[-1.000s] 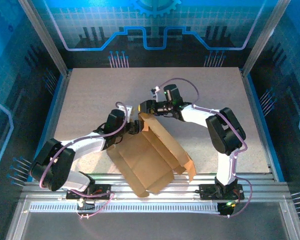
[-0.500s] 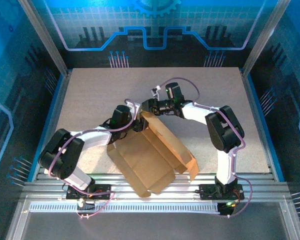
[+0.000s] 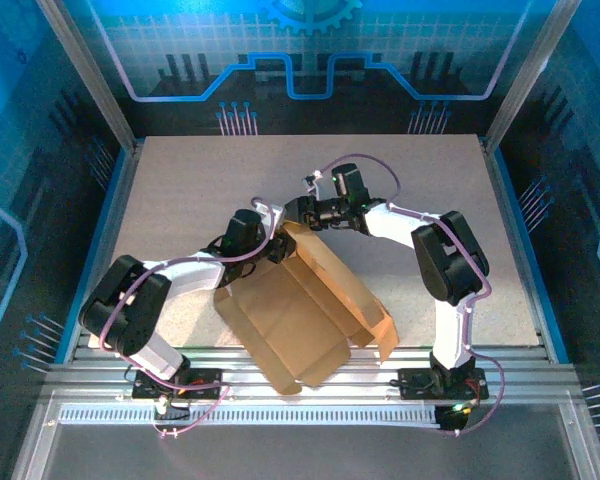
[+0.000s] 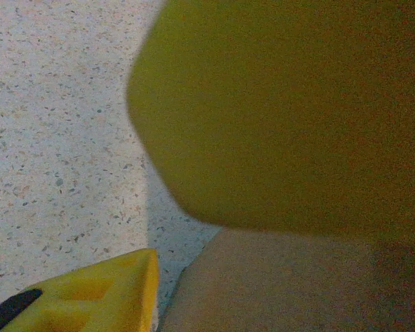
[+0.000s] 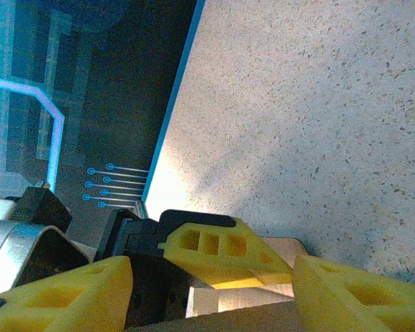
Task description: Fold the paper box
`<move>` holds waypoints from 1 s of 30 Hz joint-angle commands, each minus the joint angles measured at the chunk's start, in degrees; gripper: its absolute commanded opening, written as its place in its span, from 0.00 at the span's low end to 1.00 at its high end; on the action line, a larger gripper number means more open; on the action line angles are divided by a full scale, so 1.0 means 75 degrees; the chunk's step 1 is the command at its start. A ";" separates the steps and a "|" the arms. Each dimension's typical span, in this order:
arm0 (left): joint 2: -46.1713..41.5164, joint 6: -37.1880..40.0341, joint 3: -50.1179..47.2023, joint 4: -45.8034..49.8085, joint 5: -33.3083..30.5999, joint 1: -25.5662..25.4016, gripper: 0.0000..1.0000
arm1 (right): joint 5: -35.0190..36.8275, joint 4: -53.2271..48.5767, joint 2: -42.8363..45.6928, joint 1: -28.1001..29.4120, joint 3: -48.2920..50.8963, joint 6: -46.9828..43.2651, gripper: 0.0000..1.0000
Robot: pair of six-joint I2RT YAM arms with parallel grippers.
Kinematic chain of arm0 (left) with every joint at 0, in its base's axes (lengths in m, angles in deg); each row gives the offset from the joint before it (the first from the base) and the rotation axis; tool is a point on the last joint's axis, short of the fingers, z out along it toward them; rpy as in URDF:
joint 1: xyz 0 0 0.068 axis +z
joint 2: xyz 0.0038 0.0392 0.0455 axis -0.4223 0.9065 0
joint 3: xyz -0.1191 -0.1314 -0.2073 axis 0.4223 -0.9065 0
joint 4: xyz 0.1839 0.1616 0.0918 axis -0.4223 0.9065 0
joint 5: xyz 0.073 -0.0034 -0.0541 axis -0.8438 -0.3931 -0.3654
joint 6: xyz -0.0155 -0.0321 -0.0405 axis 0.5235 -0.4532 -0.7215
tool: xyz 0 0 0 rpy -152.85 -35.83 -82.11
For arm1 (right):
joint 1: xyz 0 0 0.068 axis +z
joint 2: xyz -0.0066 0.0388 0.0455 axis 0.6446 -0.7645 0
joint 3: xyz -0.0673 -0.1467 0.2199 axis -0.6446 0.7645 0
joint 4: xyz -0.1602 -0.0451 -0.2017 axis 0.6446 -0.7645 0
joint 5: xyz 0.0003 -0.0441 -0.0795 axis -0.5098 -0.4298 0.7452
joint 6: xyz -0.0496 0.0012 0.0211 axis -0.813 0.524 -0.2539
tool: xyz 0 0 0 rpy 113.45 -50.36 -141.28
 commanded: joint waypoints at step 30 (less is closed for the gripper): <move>-0.0110 0.0314 -0.0186 -0.0439 -0.2775 -0.0712 0.35 | 0.0386 -0.0537 0.0035 -0.0057 0.0154 0.0035 0.62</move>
